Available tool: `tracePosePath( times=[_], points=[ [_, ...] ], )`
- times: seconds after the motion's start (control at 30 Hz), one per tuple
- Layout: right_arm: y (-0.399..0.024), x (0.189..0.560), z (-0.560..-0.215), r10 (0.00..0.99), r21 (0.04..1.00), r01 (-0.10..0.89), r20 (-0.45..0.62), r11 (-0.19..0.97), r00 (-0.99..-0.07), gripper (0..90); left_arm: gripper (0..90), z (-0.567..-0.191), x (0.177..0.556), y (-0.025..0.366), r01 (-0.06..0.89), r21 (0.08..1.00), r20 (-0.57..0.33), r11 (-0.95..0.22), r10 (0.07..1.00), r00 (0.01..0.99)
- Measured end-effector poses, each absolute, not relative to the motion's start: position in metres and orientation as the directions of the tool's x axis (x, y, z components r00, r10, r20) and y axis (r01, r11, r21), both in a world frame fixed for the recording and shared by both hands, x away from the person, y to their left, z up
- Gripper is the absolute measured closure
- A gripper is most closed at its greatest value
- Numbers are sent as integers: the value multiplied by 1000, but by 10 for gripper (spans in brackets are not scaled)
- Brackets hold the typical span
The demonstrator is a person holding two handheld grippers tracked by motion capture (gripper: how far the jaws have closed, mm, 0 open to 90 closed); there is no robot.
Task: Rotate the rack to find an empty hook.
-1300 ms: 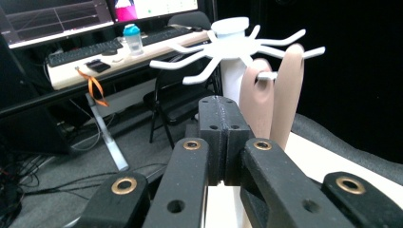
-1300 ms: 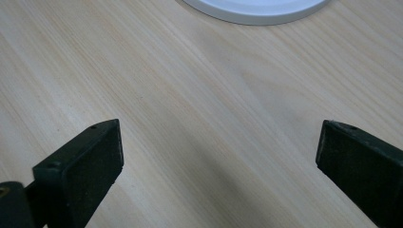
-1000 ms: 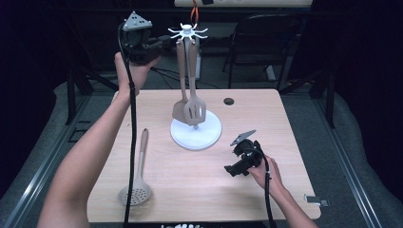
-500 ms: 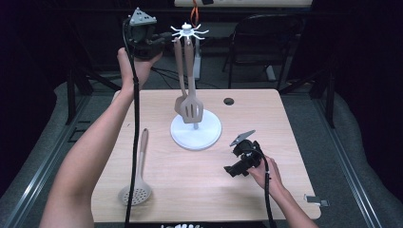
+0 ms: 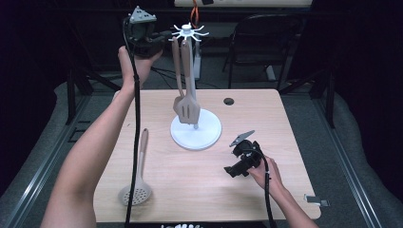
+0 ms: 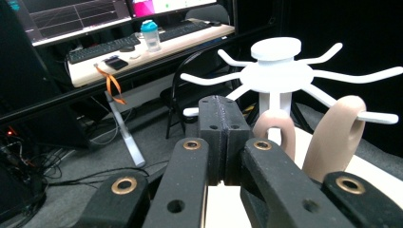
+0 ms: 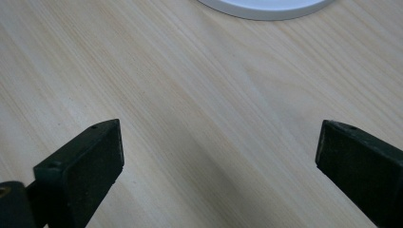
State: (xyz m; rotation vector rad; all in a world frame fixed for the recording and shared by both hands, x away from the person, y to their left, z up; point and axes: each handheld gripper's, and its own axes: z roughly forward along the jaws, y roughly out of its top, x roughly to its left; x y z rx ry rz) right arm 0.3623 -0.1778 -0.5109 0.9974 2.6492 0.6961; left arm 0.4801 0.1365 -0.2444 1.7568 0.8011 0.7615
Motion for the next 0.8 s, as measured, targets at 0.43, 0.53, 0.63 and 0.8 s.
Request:
tracePosePath(
  times=[0.43, 0.53, 0.63, 0.8],
  points=[
    [-176, 362, -512, 672, 515, 565, -31, 645, -740, 19, 899, -252, 450, 152, 125, 952, 146, -280, 772, 619],
    [-176, 362, -511, 669, 505, 564, -39, 654, -742, 19, 898, -252, 444, 152, 111, 951, 157, -288, 760, 630],
    [-175, 362, -512, 673, 514, 564, -34, 646, -739, 19, 898, -250, 439, 150, 100, 949, 168, -297, 751, 639],
    [-176, 361, -511, 671, 509, 562, -43, 652, -740, 21, 898, -246, 437, 145, 81, 947, 188, -311, 741, 645]
  ],
)
